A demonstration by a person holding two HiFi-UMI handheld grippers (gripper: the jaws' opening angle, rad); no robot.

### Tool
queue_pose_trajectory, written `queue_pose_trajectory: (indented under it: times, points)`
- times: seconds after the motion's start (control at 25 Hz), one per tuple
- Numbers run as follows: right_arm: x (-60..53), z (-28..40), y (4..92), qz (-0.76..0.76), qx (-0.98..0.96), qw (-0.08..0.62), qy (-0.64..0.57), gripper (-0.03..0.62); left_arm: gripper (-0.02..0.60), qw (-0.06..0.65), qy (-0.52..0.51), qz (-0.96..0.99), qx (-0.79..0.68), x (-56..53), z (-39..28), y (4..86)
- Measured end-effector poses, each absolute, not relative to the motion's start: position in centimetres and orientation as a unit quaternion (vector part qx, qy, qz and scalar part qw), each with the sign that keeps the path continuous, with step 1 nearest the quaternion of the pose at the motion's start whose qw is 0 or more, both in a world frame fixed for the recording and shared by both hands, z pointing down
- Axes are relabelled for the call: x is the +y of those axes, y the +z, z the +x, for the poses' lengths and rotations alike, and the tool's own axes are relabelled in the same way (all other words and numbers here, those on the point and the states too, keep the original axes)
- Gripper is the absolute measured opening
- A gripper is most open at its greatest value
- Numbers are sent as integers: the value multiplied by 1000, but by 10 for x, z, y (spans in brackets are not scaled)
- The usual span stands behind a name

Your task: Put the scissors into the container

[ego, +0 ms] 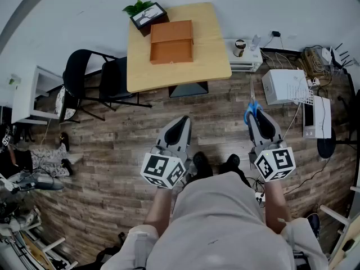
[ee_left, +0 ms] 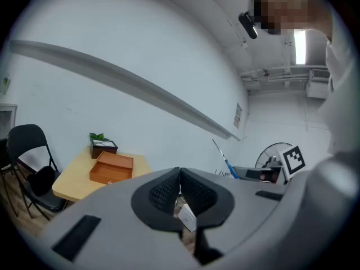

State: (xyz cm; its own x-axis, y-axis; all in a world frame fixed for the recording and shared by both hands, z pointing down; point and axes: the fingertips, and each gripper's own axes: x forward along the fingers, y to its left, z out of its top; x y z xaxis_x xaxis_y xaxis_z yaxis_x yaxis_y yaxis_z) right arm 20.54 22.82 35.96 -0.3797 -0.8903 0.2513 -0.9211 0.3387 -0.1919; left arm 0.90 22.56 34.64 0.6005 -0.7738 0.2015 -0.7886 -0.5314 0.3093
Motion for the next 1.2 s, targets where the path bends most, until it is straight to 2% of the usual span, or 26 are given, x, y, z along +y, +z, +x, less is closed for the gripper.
queue_pose_trajectory:
  times: [0.32,1.2]
  points:
    - [252,209,351,553,-818,35,155,83,8,185,23,881,-434,251,30,341]
    - [237,162,349,531,-831,8,164,83,8,195,29,879,-434,249,-2,353]
